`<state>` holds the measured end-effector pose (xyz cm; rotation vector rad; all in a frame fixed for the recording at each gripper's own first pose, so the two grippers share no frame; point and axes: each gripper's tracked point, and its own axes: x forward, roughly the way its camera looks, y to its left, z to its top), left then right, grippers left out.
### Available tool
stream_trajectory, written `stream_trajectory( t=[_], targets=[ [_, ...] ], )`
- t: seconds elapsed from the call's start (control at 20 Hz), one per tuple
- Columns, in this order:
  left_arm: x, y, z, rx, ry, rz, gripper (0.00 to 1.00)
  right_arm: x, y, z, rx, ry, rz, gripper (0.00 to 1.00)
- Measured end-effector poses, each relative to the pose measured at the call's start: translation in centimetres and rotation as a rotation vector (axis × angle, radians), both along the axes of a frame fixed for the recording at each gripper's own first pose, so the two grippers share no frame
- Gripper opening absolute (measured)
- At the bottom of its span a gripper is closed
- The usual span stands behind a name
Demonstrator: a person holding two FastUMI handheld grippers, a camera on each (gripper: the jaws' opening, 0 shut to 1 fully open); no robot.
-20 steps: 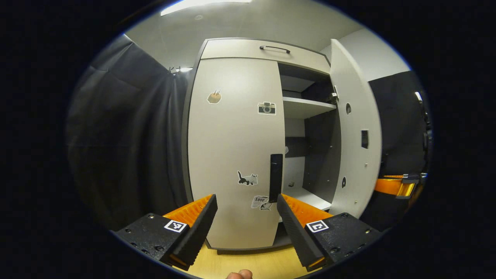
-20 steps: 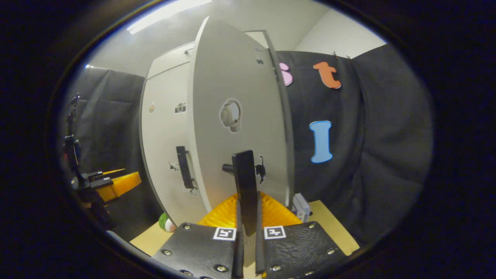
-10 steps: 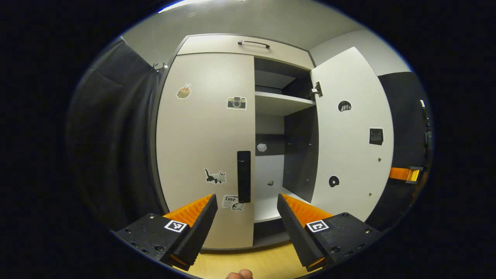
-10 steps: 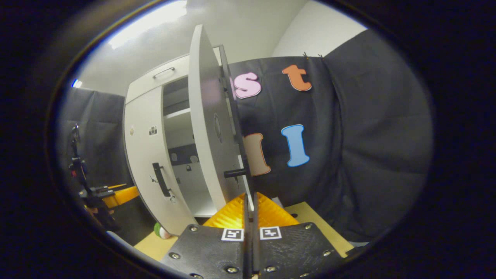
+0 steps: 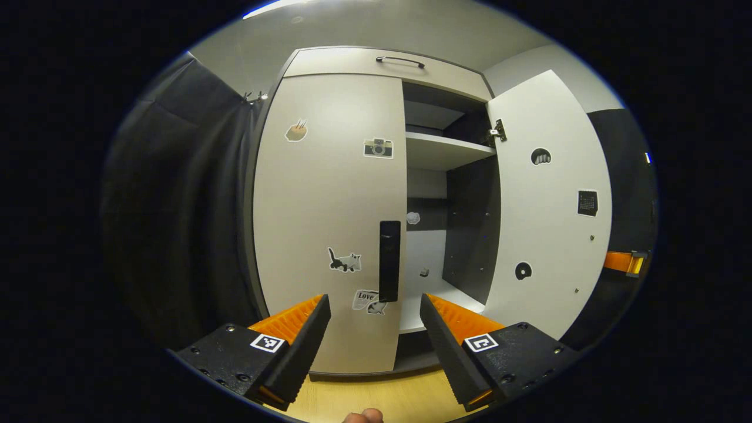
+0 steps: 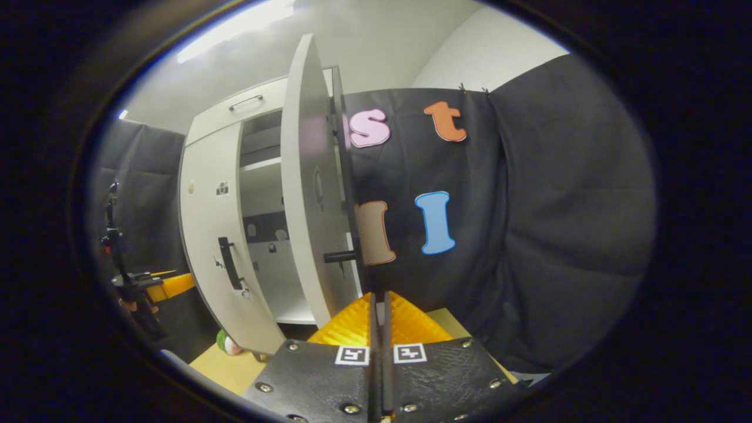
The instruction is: Open the right door of the double-door shoe cabinet with the right hand, and open the left door with the left hand.
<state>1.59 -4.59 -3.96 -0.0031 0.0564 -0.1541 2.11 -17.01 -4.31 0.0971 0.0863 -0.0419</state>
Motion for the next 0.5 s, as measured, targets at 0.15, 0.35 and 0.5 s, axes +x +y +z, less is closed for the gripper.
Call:
stream_trajectory(
  t=[0.15,0.35,0.5],
  targets=[
    [1.3,0.0,-0.1,-0.003,0.001,0.006,0.96,-1.1,-0.5,1.4,0.005,-0.031,-0.015,0.01],
    [3.7,-1.4,-0.1,-0.002,-0.013,-0.015,0.96,-2.2,-1.0,1.7,0.002,-0.044,-0.049,0.01],
    [5.9,-2.5,-0.4,-0.013,-0.011,-0.026,0.96,-2.9,-1.9,1.1,-0.004,-0.028,-0.086,0.01]
  ],
)
